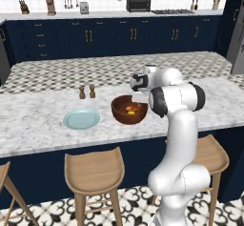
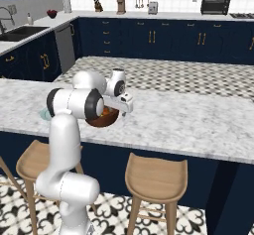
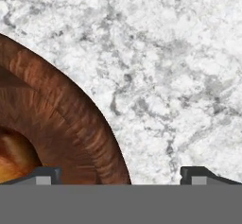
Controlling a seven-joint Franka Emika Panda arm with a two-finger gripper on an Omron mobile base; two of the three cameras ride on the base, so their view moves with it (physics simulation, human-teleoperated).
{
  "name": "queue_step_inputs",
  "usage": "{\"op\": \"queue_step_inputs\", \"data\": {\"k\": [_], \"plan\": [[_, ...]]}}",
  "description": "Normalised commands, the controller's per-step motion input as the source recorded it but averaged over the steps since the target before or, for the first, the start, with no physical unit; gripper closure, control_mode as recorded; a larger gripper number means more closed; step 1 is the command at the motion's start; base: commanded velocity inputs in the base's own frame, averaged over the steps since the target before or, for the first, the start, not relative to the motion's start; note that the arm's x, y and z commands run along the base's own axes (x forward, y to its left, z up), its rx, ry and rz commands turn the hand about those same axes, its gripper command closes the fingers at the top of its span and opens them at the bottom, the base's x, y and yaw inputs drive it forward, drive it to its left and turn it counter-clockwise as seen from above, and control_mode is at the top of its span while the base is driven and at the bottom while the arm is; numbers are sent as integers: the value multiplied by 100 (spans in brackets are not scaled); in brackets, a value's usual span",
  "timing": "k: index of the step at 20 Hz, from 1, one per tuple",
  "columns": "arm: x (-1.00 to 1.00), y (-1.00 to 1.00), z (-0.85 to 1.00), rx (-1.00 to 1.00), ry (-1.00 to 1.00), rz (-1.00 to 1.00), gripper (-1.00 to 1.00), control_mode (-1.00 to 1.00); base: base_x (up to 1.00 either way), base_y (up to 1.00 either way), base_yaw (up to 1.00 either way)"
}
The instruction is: Pick the chicken drumstick and lemon from their plates and place them in the bowl. Then put the bowl in the fridge.
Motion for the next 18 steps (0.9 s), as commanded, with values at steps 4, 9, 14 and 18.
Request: {"op": "queue_step_inputs", "data": {"k": [4, 9, 14, 18], "plan": [[0, 9, -14, 0, 0, -2, 100, -100, 0, 0, 0], [0, 12, -10, 0, 0, -3, 100, -100, 0, 0, 0], [-10, 3, -2, 3, 0, -15, 100, -100, 0, 0, 0], [-44, 0, 49, 11, -8, -45, 100, -100, 0, 0, 0]]}}
